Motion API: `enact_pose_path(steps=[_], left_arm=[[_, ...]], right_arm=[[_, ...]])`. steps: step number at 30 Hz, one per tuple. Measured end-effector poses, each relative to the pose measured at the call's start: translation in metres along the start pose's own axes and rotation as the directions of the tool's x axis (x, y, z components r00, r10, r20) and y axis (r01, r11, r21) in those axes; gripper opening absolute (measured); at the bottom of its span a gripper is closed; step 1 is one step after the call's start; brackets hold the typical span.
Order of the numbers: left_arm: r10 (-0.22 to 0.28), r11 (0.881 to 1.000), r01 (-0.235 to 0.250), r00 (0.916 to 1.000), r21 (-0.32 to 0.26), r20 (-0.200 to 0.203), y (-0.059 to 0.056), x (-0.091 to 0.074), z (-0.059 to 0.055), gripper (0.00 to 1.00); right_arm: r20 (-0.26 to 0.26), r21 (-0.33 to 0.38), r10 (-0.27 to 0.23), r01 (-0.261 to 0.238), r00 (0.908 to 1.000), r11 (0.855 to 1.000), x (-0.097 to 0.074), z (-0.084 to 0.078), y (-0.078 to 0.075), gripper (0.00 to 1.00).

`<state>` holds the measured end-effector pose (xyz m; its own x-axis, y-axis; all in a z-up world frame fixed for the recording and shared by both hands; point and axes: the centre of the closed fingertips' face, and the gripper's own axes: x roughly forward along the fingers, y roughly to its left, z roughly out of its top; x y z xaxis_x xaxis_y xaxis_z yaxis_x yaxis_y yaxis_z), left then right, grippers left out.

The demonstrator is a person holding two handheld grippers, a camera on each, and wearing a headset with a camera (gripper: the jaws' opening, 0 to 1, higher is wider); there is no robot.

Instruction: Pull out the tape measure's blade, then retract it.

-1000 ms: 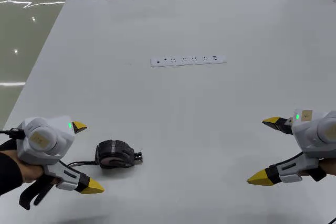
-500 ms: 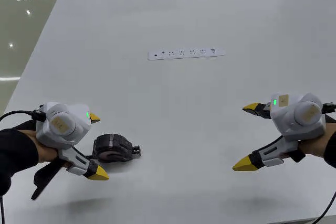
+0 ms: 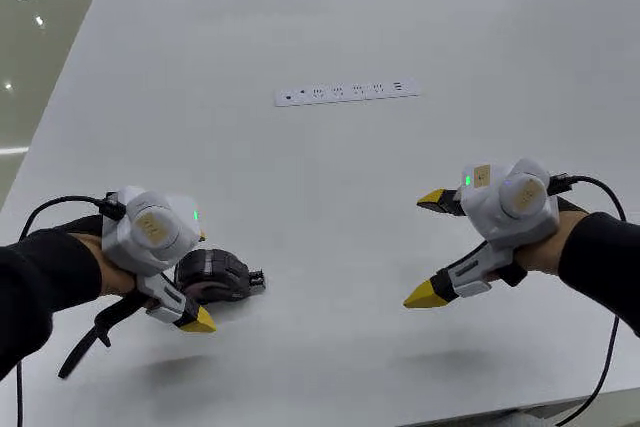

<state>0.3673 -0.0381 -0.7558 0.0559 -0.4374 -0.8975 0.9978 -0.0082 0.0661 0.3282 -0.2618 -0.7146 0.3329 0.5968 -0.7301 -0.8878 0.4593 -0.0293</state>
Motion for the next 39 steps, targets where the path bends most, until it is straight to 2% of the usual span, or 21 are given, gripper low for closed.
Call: enact_pose_path(steps=[3,7,10,12,14,17,24,33,39], left_arm=[[0.0,1.0,0.0,0.9997,-0.022,-0.023,0.004,0.005,-0.003,0.6],[-0.015,1.0,0.015,0.9998,-0.023,-0.015,0.004,0.007,-0.001,0.57],[-0.018,1.0,0.017,0.9995,-0.006,-0.025,0.004,0.009,0.0,0.54],[-0.011,1.0,0.011,0.9998,0.024,-0.019,0.007,0.01,0.002,0.46],[0.019,0.999,-0.019,0.9998,0.03,-0.002,0.013,0.01,0.009,0.33],[0.005,0.999,-0.004,0.9998,0.054,-0.019,0.011,0.012,0.006,0.32],[-0.004,0.999,0.006,0.9994,0.052,-0.035,0.011,0.012,0.005,0.31],[-0.011,0.998,0.011,0.9998,0.06,-0.014,0.011,0.012,0.004,0.31],[-0.01,0.998,0.011,0.9999,0.057,-0.009,0.011,0.012,0.004,0.31]], right_arm=[[0.003,-0.005,0.006,-0.006,1.0,1.0,0.007,0.006,-0.002,0.87],[-0.005,-0.042,0.026,-0.027,0.9996,0.999,0.016,0.01,-0.003,0.85],[-0.008,-0.047,0.036,-0.036,0.9993,0.998,0.023,0.014,-0.003,0.85],[-0.011,-0.067,0.051,-0.051,0.9987,0.996,0.029,0.017,0.0,0.83],[-0.014,-0.085,0.062,-0.063,0.998,0.994,0.036,0.021,0.002,0.82],[-0.019,-0.119,0.079,-0.081,0.9967,0.99,0.046,0.028,0.005,0.79],[-0.023,-0.152,0.112,-0.114,0.9935,0.982,0.069,0.044,0.011,0.71],[-0.028,-0.172,0.152,-0.154,0.988,0.973,0.094,0.059,0.021,0.64],[-0.025,-0.151,0.165,-0.167,0.986,0.974,0.11,0.063,0.023,0.58]])
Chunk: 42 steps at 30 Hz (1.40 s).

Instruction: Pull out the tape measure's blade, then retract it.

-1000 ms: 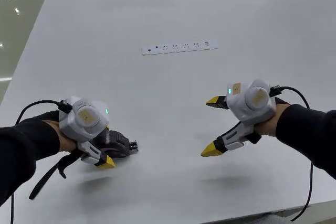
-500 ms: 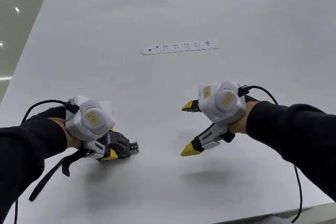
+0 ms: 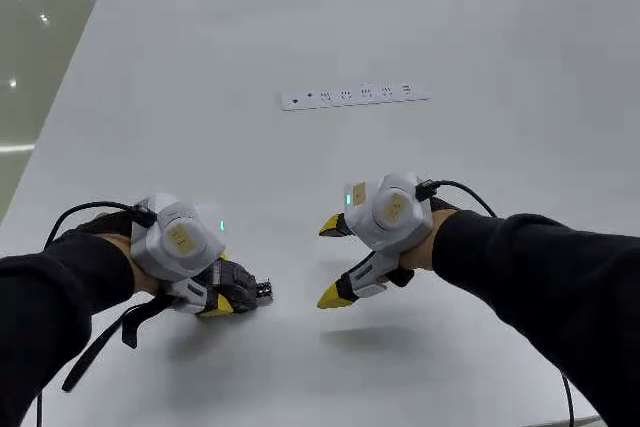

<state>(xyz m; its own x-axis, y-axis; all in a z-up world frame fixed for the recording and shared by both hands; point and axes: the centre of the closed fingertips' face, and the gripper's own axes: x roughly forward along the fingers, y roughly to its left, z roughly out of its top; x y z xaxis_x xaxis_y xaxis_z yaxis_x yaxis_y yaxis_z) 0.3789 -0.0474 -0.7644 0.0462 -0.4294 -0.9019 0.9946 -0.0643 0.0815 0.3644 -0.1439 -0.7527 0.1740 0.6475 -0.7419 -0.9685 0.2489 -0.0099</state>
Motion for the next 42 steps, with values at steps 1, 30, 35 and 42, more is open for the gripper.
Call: enact_pose_path(steps=[1,30,35,42], left_arm=[[0.001,1.0,-0.001,1.0,0.0,-0.001,0.0,0.0,0.0,0.31],[-0.005,1.0,0.006,0.9997,-0.014,0.022,0.0,0.002,0.001,0.32],[-0.008,1.0,0.008,0.9997,-0.014,0.024,0.0,0.003,0.001,0.32],[-0.009,1.0,0.01,0.9996,-0.016,0.027,0.0,0.003,0.001,0.32]], right_arm=[[-0.003,0.004,0.005,-0.005,1.0,1.0,0.004,0.0,0.001,0.58],[-0.048,-0.097,0.062,-0.067,0.9969,0.993,0.063,0.03,0.01,0.21],[-0.074,-0.131,0.078,-0.087,0.9942,0.988,0.066,0.026,0.011,0.21],[-0.066,-0.11,0.085,-0.092,0.9942,0.99,0.075,0.03,0.014,0.16]])
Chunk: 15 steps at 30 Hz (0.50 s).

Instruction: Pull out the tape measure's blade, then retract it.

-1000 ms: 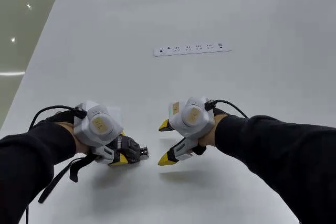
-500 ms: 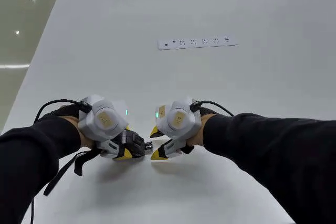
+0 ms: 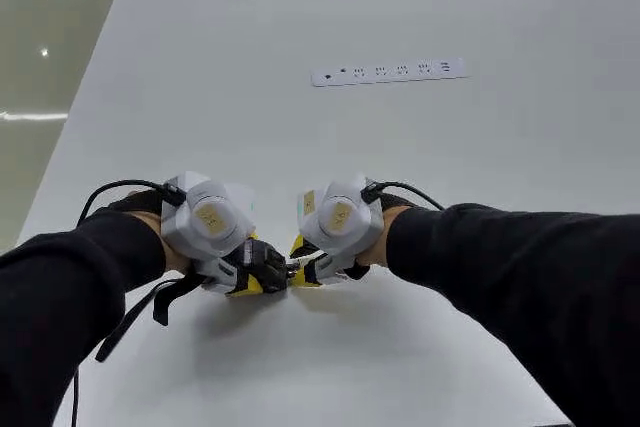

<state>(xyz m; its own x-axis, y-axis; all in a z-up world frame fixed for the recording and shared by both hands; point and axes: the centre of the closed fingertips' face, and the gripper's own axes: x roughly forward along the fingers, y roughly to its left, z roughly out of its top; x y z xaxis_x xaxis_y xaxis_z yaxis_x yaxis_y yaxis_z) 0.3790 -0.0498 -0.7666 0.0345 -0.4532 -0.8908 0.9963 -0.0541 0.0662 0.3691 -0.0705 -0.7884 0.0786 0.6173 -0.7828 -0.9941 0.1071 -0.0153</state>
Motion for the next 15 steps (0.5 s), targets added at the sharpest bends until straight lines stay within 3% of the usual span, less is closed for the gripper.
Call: enact_pose_path(steps=[5,15], left_arm=[[0.006,1.0,-0.006,1.0,-0.001,0.003,-0.0003,-0.0003,0.0001,0.32],[0.013,1.0,-0.013,0.9999,-0.004,0.002,0.0004,-0.0011,-0.0005,0.32]], right_arm=[[-0.016,-0.015,0.002,-0.002,0.9999,1.0,0.0043,-0.002,0.0029,0.12],[-0.019,0.026,0.017,-0.016,0.9997,1.0,0.0029,-0.0039,0.0017,0.09]])
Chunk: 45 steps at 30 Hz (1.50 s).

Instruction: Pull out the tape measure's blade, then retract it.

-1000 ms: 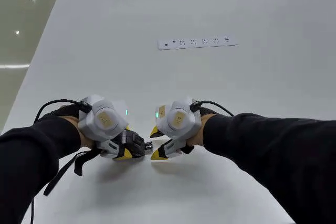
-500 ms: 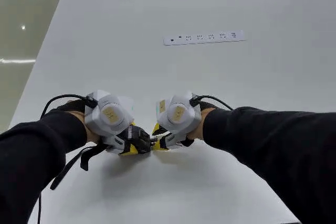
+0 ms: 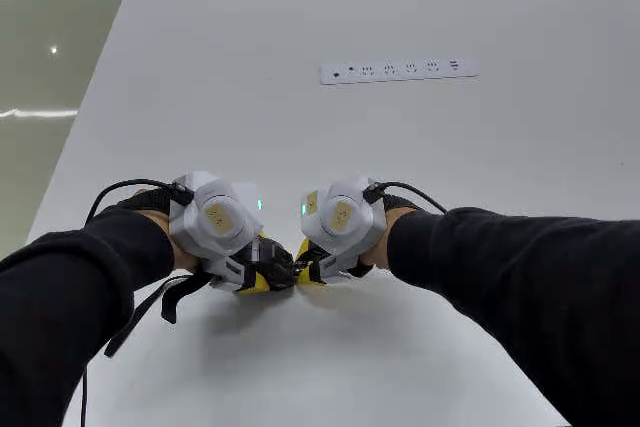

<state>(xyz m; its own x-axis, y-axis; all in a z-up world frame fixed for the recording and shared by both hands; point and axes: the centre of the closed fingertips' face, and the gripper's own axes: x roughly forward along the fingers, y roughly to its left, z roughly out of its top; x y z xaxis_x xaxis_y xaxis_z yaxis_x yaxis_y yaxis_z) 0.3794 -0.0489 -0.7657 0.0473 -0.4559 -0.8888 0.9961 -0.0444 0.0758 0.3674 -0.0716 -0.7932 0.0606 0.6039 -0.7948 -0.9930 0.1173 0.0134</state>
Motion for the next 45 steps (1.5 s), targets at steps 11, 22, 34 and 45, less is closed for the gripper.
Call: enact_pose_path(steps=[11,22,34,45], left_arm=[[0.003,1.0,-0.003,1.0,0.006,-0.001,-0.0001,-0.0006,-0.0009,0.31],[0.008,1.0,-0.008,1.0,0.003,0.006,-0.0001,-0.001,-0.0007,0.31],[0.008,1.0,-0.008,1.0,0.006,-0.001,-0.0001,-0.0011,-0.0014,0.31],[0.009,1.0,-0.009,1.0,-0.001,0.002,0.0001,-0.0011,-0.0017,0.31]], right_arm=[[-0.003,0.039,-0.014,0.014,0.9999,0.999,-0.0047,-0.0067,0.0009,0.09],[-0.029,0.06,-0.023,0.024,0.9993,0.998,-0.0031,-0.0068,0.0023,0.11],[-0.005,0.038,-0.002,0.002,1.0,0.999,-0.0032,-0.0071,0.0008,0.09],[-0.014,0.052,-0.02,0.021,0.9997,0.998,-0.005,-0.0093,0.0005,0.09]])
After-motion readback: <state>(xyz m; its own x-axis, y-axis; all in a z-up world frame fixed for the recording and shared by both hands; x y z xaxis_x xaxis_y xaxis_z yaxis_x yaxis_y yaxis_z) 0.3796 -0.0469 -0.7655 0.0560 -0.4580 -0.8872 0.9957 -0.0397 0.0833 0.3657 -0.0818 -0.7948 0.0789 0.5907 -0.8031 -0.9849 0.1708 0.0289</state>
